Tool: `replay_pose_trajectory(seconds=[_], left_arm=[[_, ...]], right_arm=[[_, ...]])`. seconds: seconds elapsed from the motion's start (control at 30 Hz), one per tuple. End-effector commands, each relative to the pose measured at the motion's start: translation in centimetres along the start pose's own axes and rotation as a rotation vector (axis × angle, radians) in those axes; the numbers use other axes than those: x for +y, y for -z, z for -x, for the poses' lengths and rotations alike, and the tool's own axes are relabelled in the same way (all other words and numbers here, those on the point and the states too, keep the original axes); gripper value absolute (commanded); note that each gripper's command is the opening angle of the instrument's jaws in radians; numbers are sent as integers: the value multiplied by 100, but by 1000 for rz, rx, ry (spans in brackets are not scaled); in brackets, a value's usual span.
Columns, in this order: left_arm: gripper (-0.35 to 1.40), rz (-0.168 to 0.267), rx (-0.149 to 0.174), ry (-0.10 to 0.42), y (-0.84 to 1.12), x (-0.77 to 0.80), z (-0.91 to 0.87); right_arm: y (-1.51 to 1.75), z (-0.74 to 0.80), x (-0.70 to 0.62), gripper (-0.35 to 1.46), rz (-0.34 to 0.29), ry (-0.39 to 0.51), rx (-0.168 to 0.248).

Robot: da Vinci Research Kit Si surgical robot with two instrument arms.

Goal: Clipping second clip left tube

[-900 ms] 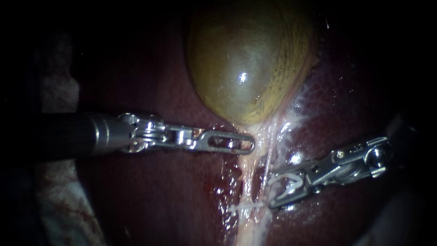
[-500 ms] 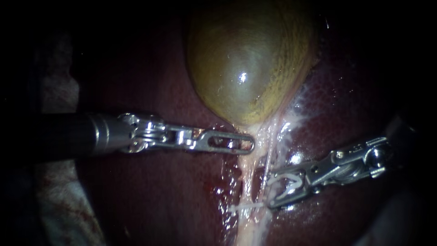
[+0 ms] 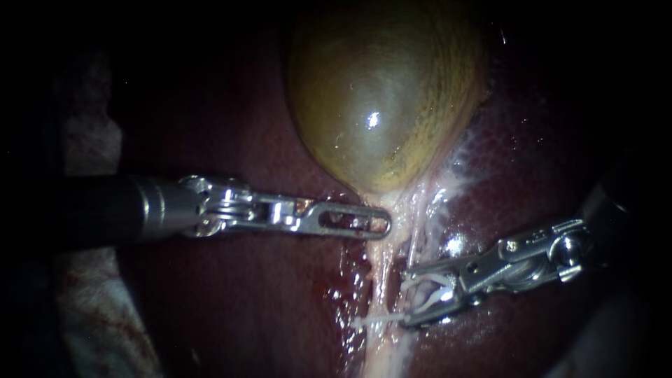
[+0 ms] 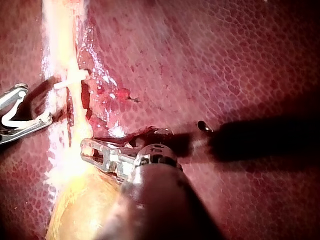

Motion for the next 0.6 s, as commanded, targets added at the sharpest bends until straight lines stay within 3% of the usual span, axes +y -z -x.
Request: replay_pose_trajectory(seconds=[0.03, 0.6], left_arm=[[-35, 2, -1, 2, 1, 2, 1], [-35, 4, -6, 25, 26, 50, 14]], right_arm=[[0, 0, 0, 52, 0, 0, 0], [0, 0, 0, 50, -1, 1, 15]])
